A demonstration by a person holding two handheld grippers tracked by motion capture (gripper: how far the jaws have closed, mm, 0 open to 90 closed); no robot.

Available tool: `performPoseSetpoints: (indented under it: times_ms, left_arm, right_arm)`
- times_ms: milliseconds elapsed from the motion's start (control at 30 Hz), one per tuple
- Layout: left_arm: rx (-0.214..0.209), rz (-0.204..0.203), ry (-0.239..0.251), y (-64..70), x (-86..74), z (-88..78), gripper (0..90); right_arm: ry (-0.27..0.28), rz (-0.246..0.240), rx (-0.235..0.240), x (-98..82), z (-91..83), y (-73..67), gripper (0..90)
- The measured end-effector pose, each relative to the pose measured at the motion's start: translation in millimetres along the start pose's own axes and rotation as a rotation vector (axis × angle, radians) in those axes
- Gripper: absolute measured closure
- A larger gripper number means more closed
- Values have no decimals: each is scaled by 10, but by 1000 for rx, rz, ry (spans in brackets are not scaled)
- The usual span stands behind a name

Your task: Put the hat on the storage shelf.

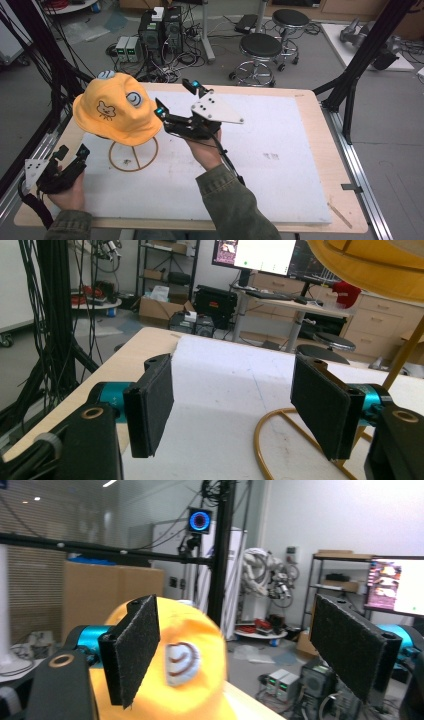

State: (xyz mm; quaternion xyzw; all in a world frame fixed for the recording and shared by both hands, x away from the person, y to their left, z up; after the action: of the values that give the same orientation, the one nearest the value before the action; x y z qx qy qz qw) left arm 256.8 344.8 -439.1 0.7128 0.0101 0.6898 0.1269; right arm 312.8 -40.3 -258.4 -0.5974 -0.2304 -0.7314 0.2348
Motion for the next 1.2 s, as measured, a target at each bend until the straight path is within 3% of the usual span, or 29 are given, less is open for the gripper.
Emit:
performPoseSetpoints:
  times_ms: [600, 933, 1200]
  left_arm:
    - [-7, 14, -15, 80, -24, -43, 336]
    - [7, 6, -10, 71, -24, -84, 336]
    - [4, 11, -16, 75, -26, -89, 336]
  right_arm:
    - [14, 35, -152, 74, -609, 737, 185]
    - [-22, 82, -271, -165, -1058, 1123, 170]
    - [-47, 103, -337, -348, -1321, 1321, 166]
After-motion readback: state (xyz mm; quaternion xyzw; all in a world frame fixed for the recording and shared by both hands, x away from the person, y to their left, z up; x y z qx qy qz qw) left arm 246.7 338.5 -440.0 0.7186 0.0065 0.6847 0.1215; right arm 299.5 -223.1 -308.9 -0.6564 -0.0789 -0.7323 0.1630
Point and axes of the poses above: each handheld gripper's, and its own axes: z roughly forward along the jaws, x roughly out of its top, y roughly to its right, the point moved 1 cm from there along z, roughly forward along the jaws, and after that the axes turned 8 degrees about -x, right-handed, at the moved point
